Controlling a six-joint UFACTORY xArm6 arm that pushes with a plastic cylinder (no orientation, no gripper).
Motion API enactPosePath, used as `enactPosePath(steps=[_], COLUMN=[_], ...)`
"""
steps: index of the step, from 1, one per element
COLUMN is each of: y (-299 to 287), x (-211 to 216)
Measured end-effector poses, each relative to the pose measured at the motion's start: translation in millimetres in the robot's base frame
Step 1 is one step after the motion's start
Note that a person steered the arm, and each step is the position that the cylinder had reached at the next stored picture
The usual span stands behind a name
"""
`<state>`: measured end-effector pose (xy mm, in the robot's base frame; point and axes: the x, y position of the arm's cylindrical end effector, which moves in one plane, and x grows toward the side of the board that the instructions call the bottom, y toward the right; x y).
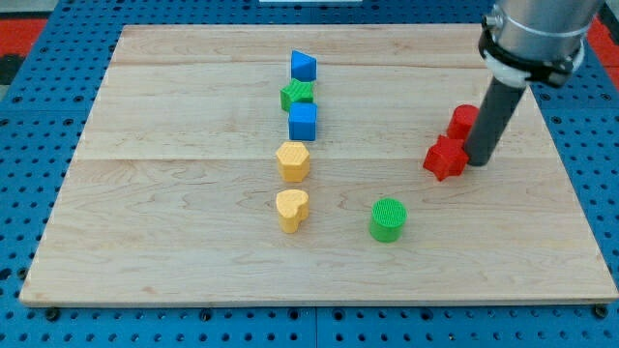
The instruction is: Push the red star along the red circle to centre right
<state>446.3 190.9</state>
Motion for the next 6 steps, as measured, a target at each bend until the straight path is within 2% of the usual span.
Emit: enactPosePath(steps=[1, 2, 4, 5, 6], y=[-5, -48, -28, -77, -165], x=[57, 63, -8, 8, -17])
